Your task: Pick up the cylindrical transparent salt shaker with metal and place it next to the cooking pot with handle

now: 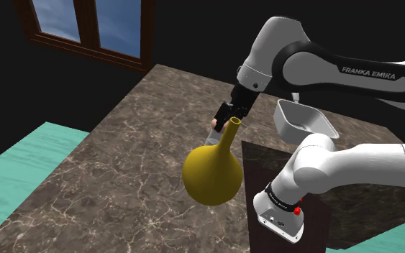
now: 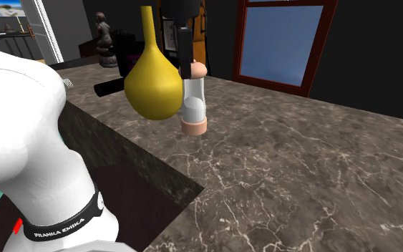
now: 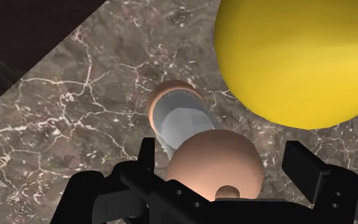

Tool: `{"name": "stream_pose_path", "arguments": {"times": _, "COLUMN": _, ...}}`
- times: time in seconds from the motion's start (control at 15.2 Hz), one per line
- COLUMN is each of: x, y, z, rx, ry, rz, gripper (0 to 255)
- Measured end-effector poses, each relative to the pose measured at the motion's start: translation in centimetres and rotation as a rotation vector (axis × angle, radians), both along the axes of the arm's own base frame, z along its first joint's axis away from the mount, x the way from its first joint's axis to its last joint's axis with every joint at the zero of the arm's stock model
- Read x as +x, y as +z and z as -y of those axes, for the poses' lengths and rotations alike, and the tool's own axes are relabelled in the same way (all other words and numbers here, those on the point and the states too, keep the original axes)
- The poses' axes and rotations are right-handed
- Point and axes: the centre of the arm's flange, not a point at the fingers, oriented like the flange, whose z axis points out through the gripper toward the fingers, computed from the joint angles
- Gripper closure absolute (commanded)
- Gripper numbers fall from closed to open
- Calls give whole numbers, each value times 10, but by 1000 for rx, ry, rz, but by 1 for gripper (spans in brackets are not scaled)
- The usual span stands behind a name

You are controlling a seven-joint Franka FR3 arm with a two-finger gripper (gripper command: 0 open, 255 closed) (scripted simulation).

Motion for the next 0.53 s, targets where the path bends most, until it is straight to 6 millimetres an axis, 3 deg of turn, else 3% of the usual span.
{"name": "stream_pose_path", "arguments": {"times": 0.4, "x": -1, "y": -4, "z": 0, "rx": 0, "ry": 0, "rz": 0, "gripper": 0}}
{"name": "stream_pose_path", "arguments": {"times": 0.46, "x": -1, "y": -4, "z": 0, "rx": 0, "ry": 0, "rz": 0, "gripper": 255}}
{"name": "stream_pose_path", "arguments": {"times": 0.53, "x": -1, "y": -4, "z": 0, "rx": 1, "ry": 0, "rz": 2, "gripper": 255}}
